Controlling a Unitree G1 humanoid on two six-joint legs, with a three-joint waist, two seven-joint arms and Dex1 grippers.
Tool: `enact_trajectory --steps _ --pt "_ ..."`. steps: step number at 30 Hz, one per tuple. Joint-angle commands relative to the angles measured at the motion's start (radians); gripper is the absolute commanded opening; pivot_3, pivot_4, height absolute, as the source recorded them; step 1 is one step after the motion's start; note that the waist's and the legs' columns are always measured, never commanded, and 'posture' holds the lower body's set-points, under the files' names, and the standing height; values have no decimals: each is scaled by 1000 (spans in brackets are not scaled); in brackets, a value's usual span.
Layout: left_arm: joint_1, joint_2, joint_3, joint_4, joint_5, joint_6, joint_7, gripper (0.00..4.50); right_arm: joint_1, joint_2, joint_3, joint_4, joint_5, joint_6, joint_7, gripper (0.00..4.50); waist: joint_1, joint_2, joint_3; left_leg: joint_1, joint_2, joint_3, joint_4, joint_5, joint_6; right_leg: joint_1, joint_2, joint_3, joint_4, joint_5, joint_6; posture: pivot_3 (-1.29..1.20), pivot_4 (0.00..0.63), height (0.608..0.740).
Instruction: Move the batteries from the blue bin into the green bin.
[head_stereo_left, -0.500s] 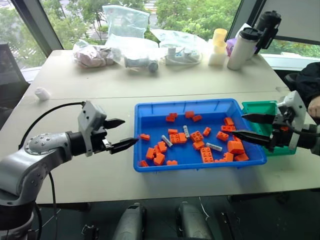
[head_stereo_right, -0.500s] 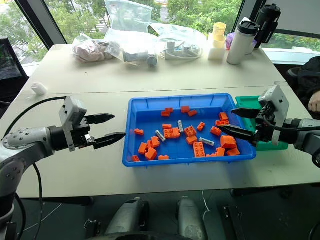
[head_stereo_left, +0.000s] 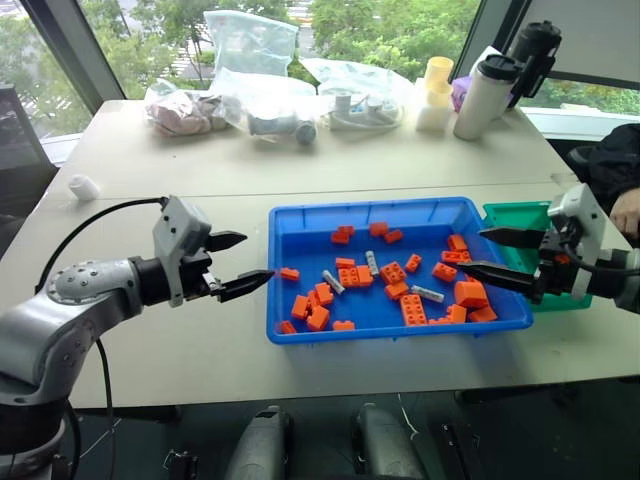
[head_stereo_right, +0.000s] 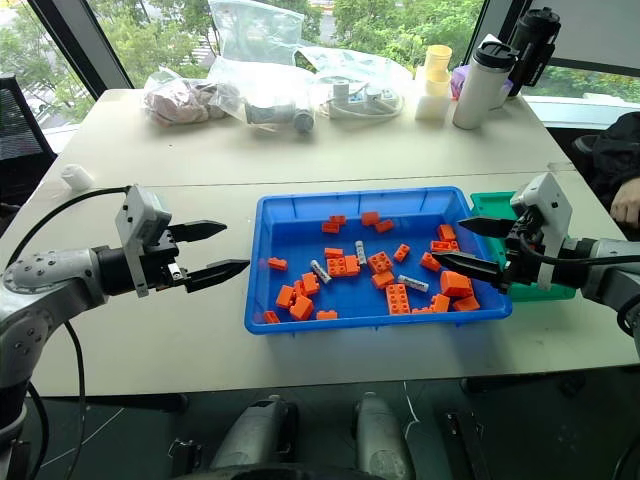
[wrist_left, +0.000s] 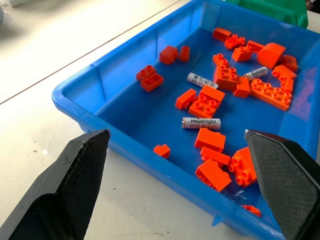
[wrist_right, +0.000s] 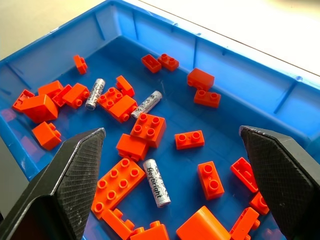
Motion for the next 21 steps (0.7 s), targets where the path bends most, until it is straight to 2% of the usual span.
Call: enact_trajectory --steps 1,5,10,15,19,21 --pt "-10 11 -6 -3 15 -25 -5 4500 -12 2 -19 -19 -14 -24 -17 4452 0 0 0 0 0 0 0 0 0 0 0 0 0 0 0 0 150 740" --pt "-39 13 -23 27 44 -46 -8 4500 -56 -19 63 15 -88 -46 -35 4452 0 0 0 0 0 0 0 0 0 0 0 0 0 0 0 0 150 740" --pt "-26 98 -42 64 113 -93 -81 4500 -135 -17 90 36 -88 -31 -25 4452 -2 1 0 0 0 0 -1 0 0 -1 0 0 0 0 0 0 150 740" --pt "-93 153 -78 128 138 -122 -171 4500 -174 -13 128 45 -84 -16 12 4452 1 0 0 0 0 0 0 0 0 -1 0 0 0 0 0 0 150 740" --pt "-201 272 -122 144 94 -98 -374 4500 -296 31 266 -37 -27 46 67 4452 -7 0 1 -1 0 1 0 0 0 -2 0 -1 0 0 0 0 150 740" --pt "-224 293 -147 148 100 -106 -419 4500 -366 59 410 -52 -116 -40 135 4452 -9 1 1 0 1 1 -1 0 0 -2 1 -1 0 0 0 0 150 740"
